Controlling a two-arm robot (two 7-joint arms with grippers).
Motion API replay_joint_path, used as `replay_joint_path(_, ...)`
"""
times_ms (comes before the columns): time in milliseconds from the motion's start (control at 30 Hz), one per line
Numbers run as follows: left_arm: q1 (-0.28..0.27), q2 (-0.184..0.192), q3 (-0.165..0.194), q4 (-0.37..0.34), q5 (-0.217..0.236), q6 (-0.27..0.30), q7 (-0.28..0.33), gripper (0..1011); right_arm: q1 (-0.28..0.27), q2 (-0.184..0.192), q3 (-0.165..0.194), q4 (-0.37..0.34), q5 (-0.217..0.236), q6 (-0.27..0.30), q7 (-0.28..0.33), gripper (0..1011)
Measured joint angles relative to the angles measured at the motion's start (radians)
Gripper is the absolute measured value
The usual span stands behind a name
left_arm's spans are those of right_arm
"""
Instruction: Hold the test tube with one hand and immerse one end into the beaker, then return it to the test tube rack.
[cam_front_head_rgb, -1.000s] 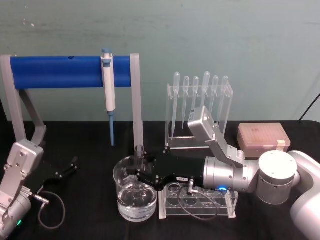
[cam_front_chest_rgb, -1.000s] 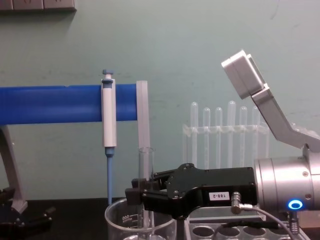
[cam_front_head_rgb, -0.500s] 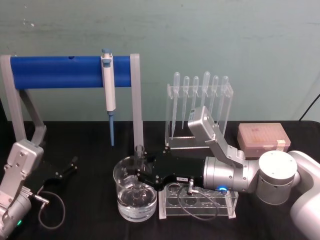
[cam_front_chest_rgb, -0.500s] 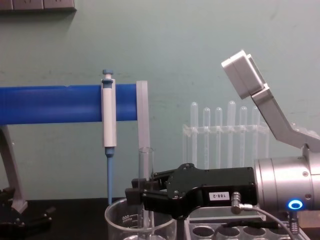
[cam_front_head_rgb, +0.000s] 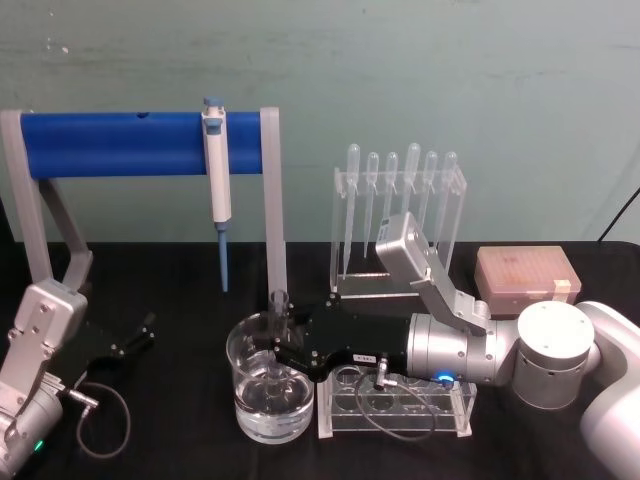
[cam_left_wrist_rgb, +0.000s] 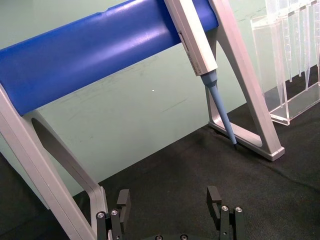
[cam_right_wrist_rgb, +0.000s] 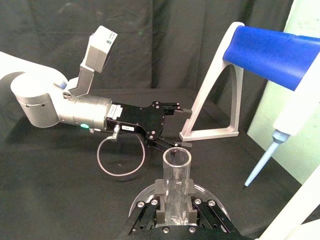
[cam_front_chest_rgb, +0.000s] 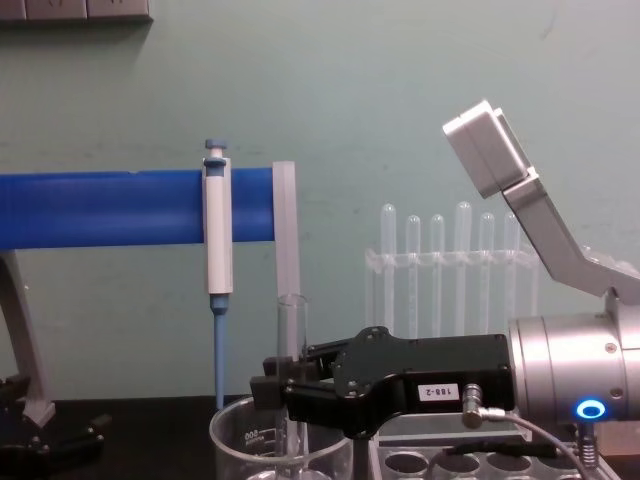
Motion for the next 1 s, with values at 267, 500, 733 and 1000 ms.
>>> replay_joint_path(267,0.000,0.000,0.000,0.000,0.000,0.000,0.000,1000,0.000,0.000,0.000,0.000,0.000,0.000,0.000,225)
replay_joint_path(500,0.000,0.000,0.000,0.000,0.000,0.000,0.000,1000,0.000,0.000,0.000,0.000,0.000,0.000,0.000,225)
replay_joint_path(733,0.000,0.000,0.000,0.000,0.000,0.000,0.000,1000,0.000,0.000,0.000,0.000,0.000,0.000,0.000,225)
replay_joint_path(1000,0.000,0.000,0.000,0.000,0.000,0.000,0.000,1000,0.000,0.000,0.000,0.000,0.000,0.000,0.000,225)
